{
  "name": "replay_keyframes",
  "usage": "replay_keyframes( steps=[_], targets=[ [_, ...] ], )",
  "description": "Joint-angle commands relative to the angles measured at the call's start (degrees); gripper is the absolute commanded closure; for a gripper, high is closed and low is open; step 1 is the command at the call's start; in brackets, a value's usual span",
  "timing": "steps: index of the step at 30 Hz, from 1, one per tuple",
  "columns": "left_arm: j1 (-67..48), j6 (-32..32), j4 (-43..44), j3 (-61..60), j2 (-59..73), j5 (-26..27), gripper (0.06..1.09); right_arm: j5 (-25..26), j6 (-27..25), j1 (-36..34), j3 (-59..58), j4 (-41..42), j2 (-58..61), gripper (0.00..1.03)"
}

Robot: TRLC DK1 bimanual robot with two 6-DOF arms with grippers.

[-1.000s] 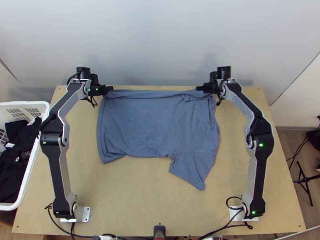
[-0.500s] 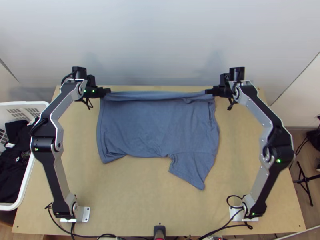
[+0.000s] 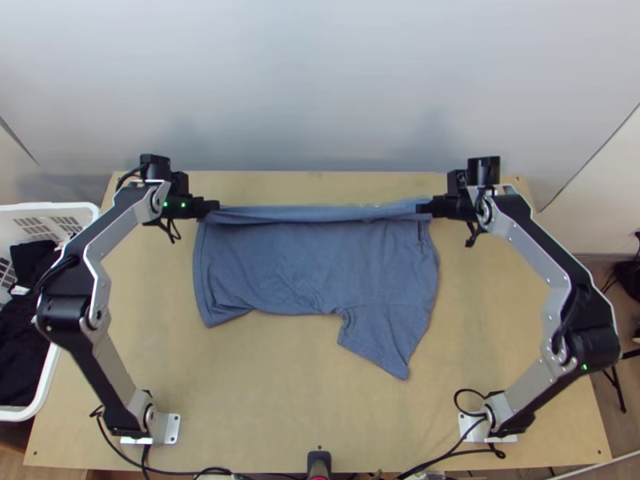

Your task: Fold the t-shirt

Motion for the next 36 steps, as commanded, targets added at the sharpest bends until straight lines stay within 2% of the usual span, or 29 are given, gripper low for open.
replay_keyframes(
  steps=[1, 8, 16, 17, 18, 19, 20, 23, 27, 29, 31, 32, 36],
  targets=[
    [0.2, 0.7, 1.3, -9.2, -6.7, 0.0, 1.05, -0.5, 0.4, 2.1, -10.6, 0.1, -6.2, 1.00],
    [0.3, 0.7, 2.9, -16.9, -10.4, 0.0, 1.05, -0.8, 0.9, 2.2, -19.6, 4.7, -8.4, 1.00],
    [-0.3, -0.3, 6.5, -22.9, -12.3, 0.0, 1.04, -2.1, 0.4, -3.1, -23.8, 11.9, -3.6, 1.00],
    [-0.2, -1.1, 6.9, -22.6, -11.7, 0.0, 0.85, -2.5, 0.8, -3.6, -23.7, 13.0, -3.4, 0.99],
    [0.3, -2.4, 6.5, -22.1, -11.0, 0.0, 0.48, -3.0, 1.1, -4.2, -23.5, 13.0, -3.4, 0.83],
    [0.6, -3.7, 6.3, -21.4, -10.8, 0.0, 0.07, -3.6, 2.2, -4.4, -23.2, 13.0, -3.6, 0.46],
    [1.4, -5.3, 6.3, -20.6, -10.7, 0.0, 0.10, -4.3, 2.6, -4.4, -22.8, 12.4, -4.0, 0.04],
    [2.7, -8.2, 2.9, -18.2, -11.3, 0.2, 0.10, -5.4, 2.8, -4.3, -22.5, 9.6, -7.6, 0.03],
    [2.8, -6.9, -2.0, -18.3, -15.9, 0.7, 0.10, -6.3, 3.2, -4.3, -23.6, 4.9, -15.2, 0.03],
    [3.5, -5.6, -2.5, -20.9, -20.4, 5.4, 0.11, -10.2, 3.8, -4.7, -23.7, -1.2, -18.4, 0.03],
    [5.0, -5.0, -3.9, -23.3, -24.9, 12.2, 0.11, -11.2, 3.4, -4.0, -25.2, -4.9, -22.6, 0.03],
    [5.4, -4.4, -5.5, -24.1, -26.9, 13.7, 0.11, -11.9, 3.2, -3.4, -26.6, -6.0, -24.7, 0.03],
    [5.4, -3.6, -11.5, -30.1, -33.9, 13.8, 0.10, -12.7, 2.0, -0.5, -30.8, -11.3, -30.8, 0.04]
  ],
)
